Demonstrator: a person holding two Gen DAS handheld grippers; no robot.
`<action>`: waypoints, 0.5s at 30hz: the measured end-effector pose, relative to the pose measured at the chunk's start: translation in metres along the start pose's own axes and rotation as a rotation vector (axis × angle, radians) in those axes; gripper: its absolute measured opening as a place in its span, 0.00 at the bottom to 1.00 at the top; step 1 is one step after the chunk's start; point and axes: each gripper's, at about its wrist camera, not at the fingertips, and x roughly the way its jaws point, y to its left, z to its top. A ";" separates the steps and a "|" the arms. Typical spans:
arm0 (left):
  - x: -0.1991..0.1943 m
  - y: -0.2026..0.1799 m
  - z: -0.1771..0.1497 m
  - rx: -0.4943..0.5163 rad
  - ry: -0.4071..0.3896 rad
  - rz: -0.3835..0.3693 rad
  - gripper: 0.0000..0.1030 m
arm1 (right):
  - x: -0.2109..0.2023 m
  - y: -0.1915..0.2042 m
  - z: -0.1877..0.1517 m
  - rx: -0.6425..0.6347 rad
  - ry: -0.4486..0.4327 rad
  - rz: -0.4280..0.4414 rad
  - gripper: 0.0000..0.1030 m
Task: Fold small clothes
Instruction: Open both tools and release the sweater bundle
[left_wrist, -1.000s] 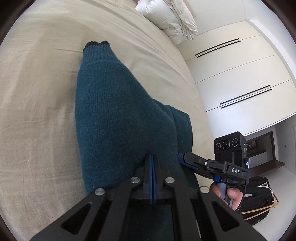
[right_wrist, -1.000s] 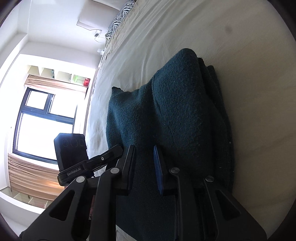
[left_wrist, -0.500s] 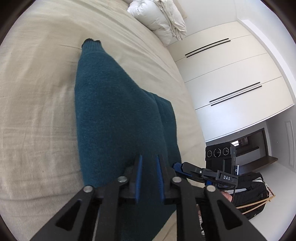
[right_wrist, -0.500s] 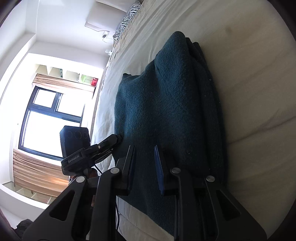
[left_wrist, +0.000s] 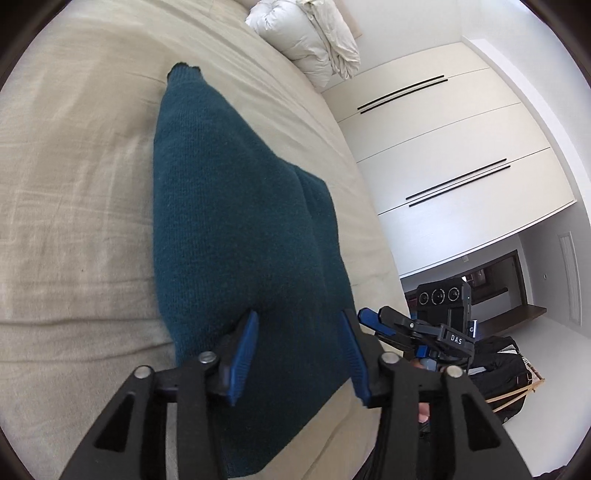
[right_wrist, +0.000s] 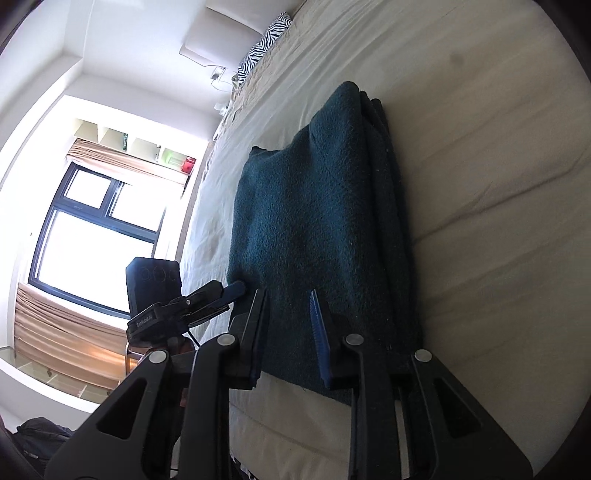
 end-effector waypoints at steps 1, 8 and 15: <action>-0.006 -0.001 0.001 0.008 -0.023 0.000 0.62 | -0.005 -0.001 0.005 0.000 -0.025 -0.012 0.53; -0.012 0.015 0.014 -0.040 -0.011 -0.022 0.61 | 0.000 -0.026 0.056 0.079 -0.017 -0.149 0.68; -0.037 0.001 0.016 0.029 -0.093 0.048 0.71 | -0.003 -0.049 0.057 0.090 0.033 -0.138 0.68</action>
